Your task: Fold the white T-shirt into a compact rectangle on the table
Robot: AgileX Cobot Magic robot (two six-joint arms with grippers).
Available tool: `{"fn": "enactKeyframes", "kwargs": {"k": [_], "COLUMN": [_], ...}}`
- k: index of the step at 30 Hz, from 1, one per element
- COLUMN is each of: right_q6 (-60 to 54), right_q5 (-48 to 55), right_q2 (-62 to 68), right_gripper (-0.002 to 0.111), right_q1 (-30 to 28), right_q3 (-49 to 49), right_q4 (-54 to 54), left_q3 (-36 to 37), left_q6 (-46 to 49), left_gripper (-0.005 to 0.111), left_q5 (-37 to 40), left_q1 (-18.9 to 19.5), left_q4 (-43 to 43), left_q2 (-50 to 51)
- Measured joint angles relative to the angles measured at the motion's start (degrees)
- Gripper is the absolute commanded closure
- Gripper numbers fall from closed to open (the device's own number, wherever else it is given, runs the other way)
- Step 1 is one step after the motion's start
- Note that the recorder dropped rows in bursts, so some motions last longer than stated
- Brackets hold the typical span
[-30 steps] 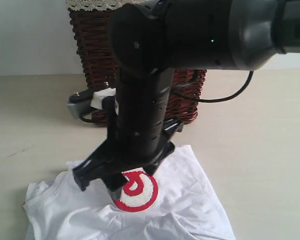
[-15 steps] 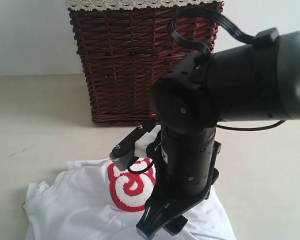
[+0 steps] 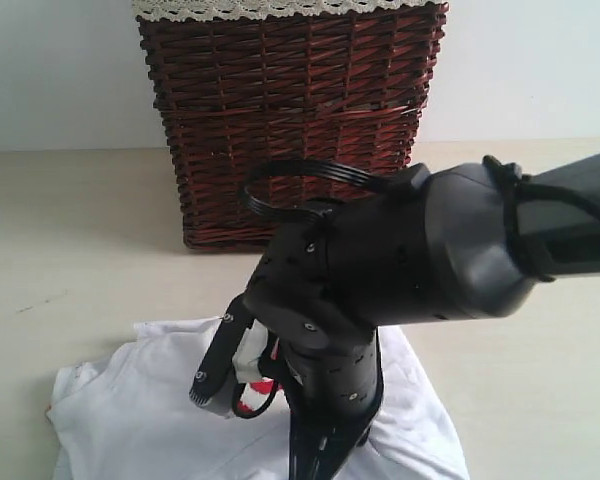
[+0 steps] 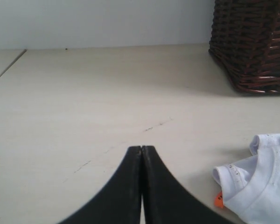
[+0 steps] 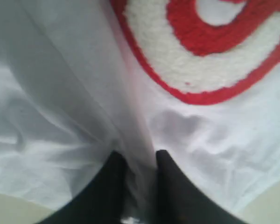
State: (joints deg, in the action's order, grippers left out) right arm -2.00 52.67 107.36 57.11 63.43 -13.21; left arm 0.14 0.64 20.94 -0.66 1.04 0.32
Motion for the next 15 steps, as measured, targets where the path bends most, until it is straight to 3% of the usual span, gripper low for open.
{"fn": "enactKeyframes", "kwargs": {"k": [7,15], "right_q6": [6.05,3.6], "right_q5": [-0.13,-5.04], "right_q2": [-2.86,-19.62], "right_gripper": [0.108,0.108], "right_q1": [0.13,0.13], "right_q3": [0.0,0.0], "right_q4": [-9.19,-6.06], "left_q3": [0.0,0.0], "left_q6": [0.0,0.0], "left_gripper": [0.107,0.107], "left_q5": [0.0,0.0], "left_q1": [0.0,0.0], "left_q4": [0.0,0.0], "left_q2": [0.0,0.0]}}
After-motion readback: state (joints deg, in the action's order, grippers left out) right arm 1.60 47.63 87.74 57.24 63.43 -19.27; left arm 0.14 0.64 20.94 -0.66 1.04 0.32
